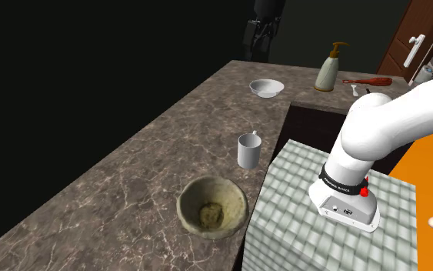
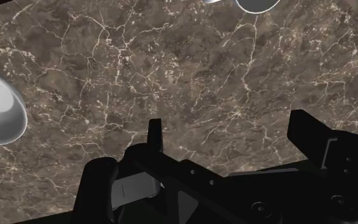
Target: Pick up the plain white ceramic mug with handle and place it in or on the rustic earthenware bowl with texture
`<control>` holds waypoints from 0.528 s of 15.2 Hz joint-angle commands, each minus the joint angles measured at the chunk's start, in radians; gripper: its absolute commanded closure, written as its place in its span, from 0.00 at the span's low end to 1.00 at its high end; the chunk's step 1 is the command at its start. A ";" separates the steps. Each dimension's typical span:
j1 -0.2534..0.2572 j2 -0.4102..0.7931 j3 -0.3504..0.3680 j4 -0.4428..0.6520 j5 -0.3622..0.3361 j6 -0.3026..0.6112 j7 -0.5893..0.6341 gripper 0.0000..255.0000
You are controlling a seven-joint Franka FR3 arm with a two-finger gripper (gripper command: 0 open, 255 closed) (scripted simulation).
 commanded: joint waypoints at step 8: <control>0.027 -0.089 0.113 -0.235 0.063 0.141 0.142 0.00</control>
